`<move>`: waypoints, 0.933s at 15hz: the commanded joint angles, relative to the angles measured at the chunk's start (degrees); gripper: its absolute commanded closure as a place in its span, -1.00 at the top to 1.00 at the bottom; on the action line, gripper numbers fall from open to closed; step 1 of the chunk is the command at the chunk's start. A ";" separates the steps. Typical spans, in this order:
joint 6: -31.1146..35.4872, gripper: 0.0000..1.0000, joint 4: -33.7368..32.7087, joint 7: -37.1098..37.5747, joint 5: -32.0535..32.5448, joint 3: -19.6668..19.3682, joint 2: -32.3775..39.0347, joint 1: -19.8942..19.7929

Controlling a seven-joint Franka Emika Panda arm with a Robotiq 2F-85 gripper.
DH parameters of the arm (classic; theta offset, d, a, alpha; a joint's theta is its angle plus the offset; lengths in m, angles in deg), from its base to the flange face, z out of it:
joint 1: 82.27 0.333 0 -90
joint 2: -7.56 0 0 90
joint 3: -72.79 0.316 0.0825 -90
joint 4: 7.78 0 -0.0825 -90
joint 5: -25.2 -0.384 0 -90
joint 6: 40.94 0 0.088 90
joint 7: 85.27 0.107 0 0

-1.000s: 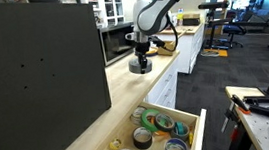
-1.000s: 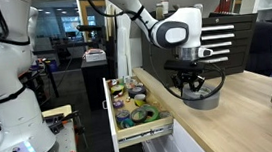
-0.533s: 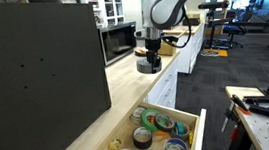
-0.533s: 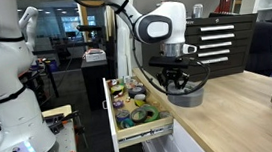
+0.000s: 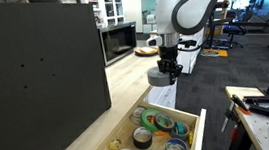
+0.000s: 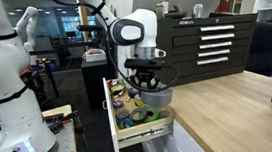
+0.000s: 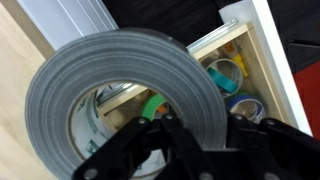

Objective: Pick up the gray masking tape and put it in the open drawer

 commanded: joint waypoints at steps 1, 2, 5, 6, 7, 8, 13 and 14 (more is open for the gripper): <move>2.61 -0.76 7.57 -2.10 1.80 0.63 -6.54 3.80; 2.59 -0.76 8.47 -2.57 1.57 1.00 -6.88 4.90; 3.62 -0.76 11.14 -4.30 0.35 2.39 -7.45 8.00; 4.01 -0.76 11.82 -4.89 -0.17 2.89 -7.38 8.99; 4.49 -0.76 12.31 -5.28 -0.54 3.45 -7.10 9.93; 4.80 -0.76 12.76 -6.16 -1.11 3.91 -6.92 10.77; 7.17 -0.76 13.04 -8.46 -2.75 6.29 -4.04 14.26; 7.52 -0.76 12.84 -8.87 -3.16 6.77 -3.41 14.77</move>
